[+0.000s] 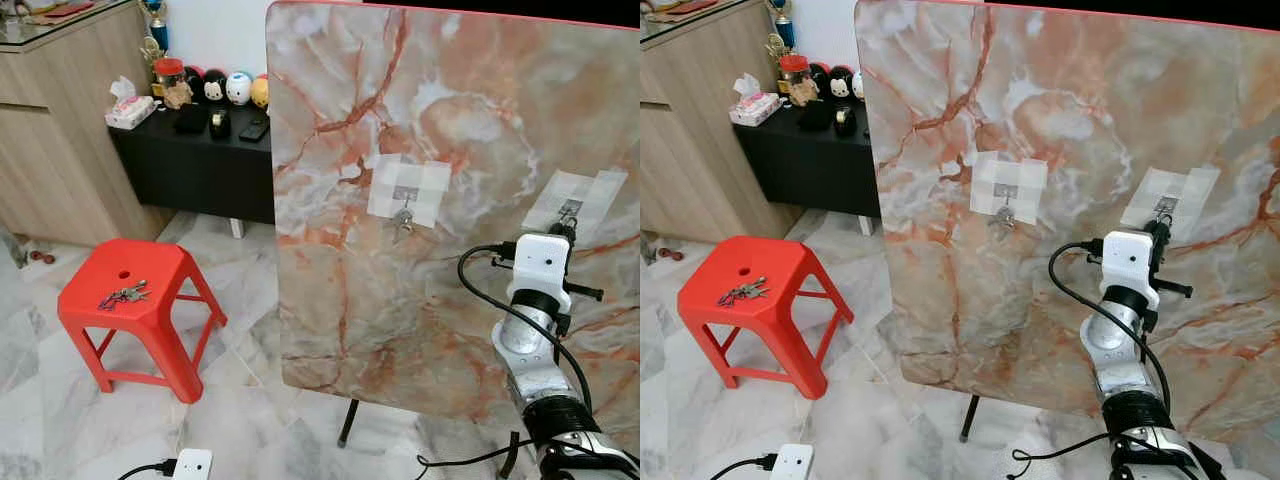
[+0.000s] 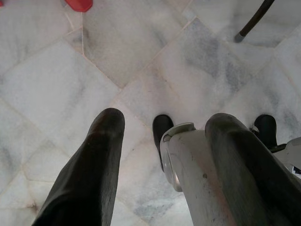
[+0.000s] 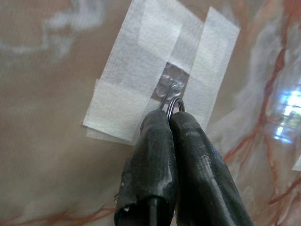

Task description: Hang keys on a hook

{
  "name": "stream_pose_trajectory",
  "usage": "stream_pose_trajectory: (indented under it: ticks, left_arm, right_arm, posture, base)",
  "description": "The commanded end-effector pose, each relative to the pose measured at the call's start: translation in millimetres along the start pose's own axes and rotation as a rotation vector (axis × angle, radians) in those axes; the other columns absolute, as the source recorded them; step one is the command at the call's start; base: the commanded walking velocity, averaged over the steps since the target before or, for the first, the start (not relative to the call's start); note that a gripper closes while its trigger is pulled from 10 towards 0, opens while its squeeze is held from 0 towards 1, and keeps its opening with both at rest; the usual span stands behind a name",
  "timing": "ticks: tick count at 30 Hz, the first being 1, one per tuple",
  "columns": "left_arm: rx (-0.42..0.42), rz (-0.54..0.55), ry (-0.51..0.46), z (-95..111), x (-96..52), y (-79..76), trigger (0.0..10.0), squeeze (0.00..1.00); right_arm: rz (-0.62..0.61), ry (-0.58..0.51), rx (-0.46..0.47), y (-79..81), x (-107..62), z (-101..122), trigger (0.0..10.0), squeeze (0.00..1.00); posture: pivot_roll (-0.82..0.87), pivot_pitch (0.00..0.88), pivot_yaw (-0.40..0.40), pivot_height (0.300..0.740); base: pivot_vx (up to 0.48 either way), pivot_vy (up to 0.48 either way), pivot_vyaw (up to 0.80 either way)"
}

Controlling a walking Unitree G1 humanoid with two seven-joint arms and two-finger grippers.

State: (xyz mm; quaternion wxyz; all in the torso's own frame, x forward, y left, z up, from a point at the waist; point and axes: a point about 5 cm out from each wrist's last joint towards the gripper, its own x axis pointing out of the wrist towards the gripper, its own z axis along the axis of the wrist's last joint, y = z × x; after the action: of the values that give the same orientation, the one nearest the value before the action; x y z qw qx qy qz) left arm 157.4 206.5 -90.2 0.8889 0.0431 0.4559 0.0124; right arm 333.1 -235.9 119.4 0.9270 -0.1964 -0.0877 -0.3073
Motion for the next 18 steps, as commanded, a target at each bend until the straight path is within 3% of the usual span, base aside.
stream_pose_trajectory:
  ticks: [1,18]
  left_arm:
    - [0.014,0.000,0.019,-2.0,0.0,-0.7,10.0,0.00]
    - [0.013,0.000,0.023,-2.9,-0.2,0.1,10.0,0.00]
  right_arm:
    - [-0.007,0.004,0.001,-3.6,5.8,1.5,10.0,0.00]
    - [0.035,0.029,-0.015,-0.5,7.3,-0.8,10.0,0.00]
  posture:
    - [0.02,0.000,-0.046,0.740]
    - [0.02,0.000,-0.046,0.740]
  base:
    - [0.000,0.000,0.00]
    - [0.000,0.000,0.00]
